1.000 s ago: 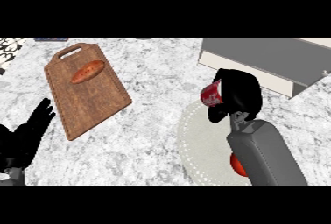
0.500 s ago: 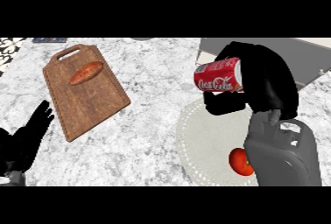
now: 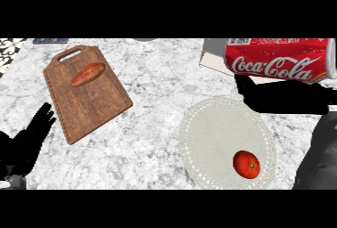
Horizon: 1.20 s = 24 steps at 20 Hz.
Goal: Pick the can from the placemat and place it in the tiered shelf
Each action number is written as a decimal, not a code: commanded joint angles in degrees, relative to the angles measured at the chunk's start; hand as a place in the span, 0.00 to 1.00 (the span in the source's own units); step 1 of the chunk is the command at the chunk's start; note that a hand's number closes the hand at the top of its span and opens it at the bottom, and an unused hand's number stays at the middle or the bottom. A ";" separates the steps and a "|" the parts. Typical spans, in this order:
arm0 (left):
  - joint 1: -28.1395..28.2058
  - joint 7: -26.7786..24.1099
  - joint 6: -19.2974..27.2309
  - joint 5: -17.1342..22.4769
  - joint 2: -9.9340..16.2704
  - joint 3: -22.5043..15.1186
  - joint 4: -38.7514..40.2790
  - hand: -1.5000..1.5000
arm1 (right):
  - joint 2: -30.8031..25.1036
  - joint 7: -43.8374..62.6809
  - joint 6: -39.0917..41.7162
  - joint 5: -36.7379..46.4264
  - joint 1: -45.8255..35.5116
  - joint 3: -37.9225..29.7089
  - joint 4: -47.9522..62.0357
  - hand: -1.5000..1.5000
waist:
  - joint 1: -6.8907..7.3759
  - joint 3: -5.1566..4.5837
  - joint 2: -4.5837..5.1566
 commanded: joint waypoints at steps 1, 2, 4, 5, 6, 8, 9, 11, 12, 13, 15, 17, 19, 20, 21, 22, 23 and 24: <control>-1.20 1.06 -1.14 0.20 0.63 0.89 0.74 0.50 | -2.22 9.14 5.24 -0.34 -10.00 -2.96 0.83 1.00 | 0.08 -0.02 0.04; -0.64 2.13 -0.50 -0.28 0.05 0.11 -1.69 0.50 | -3.00 7.27 2.85 1.42 -8.65 -3.27 1.99 1.00 | 0.22 0.00 0.07; 1.05 -1.07 -2.51 0.76 1.07 1.98 0.46 0.50 | -3.55 9.77 4.40 2.32 -12.95 -3.97 2.52 1.00 | 0.24 -0.03 0.00; -0.41 0.51 1.64 -2.42 -2.16 -1.03 -0.03 0.50 | -4.92 8.46 4.12 3.07 -14.54 -4.58 4.83 1.00 | 0.08 -0.03 0.06; -0.24 1.72 -1.18 0.19 0.82 1.24 -1.15 0.50 | -7.55 6.10 5.64 4.80 -13.00 -3.83 7.82 1.00 | 0.32 -0.03 0.08; 0.48 -1.46 -1.87 -0.28 -0.21 1.02 2.06 0.50 | -11.13 5.61 9.96 3.98 -14.75 -5.72 7.10 1.00 | -0.30 -0.06 -0.01; 0.65 1.58 -0.14 -1.18 -1.20 -0.73 -2.30 0.50 | -11.83 5.21 8.53 4.96 -18.01 -6.95 12.46 1.00 | 0.46 -0.03 0.02; -1.21 -0.50 -1.20 -0.98 -0.58 0.79 1.46 0.50 | -11.57 3.92 8.14 5.24 -19.48 -6.12 15.48 1.00 | 0.30 -0.05 0.20; -0.96 0.59 -0.24 -1.60 -0.44 0.87 0.61 0.50 | -11.85 5.73 9.70 5.26 -22.18 -6.58 15.47 1.00 | 0.29 -0.04 0.08; -1.78 1.50 -0.81 -1.26 -0.94 0.17 0.53 0.50 | -12.23 3.29 7.97 5.53 -21.55 -7.16 18.95 1.00 | 0.40 -0.03 0.21; -1.84 2.42 -1.02 -0.35 -0.37 1.45 -0.66 0.50 | -14.16 2.04 10.27 4.85 -20.80 -8.26 18.44 1.00 | 0.18 0.00 0.12; 1.06 1.12 -1.54 -1.19 -0.53 1.09 -2.07 0.50 | -12.52 1.80 5.43 7.14 -22.33 -7.38 22.44 1.00 | 0.74 0.00 0.19; -1.27 1.23 0.64 -3.44 -2.60 -0.82 -0.85 0.50 | -17.11 -2.06 5.81 7.63 -23.85 -9.36 27.67 1.00 | 0.48 -0.01 0.31; -1.48 3.39 -2.55 0.27 0.56 2.51 -1.73 0.50 | -16.05 -2.38 3.79 9.92 -22.23 -6.81 28.30 1.00 | 0.73 0.00 0.31; -0.39 2.70 0.42 -2.54 -2.34 0.09 -2.62 0.50 | -17.85 -2.19 5.78 9.01 -22.48 -8.63 27.29 1.00 | 0.46 0.01 0.22; 3.39 -3.31 -3.52 -0.74 -0.27 2.87 0.29 0.50 | -18.54 -3.58 4.97 9.25 -22.07 -9.03 28.90 1.00 | 0.77 -0.02 0.27; -1.55 0.20 -1.49 -1.76 -0.87 2.04 0.57 0.50 | -20.22 -7.96 1.07 9.88 -22.43 -9.86 35.04 1.00 | 0.78 -0.01 0.51; -0.90 -0.10 -2.85 -1.16 -0.65 2.36 1.86 0.50 | -20.13 -6.94 1.06 11.39 -22.77 -8.33 34.83 1.00 | 0.70 -0.01 0.43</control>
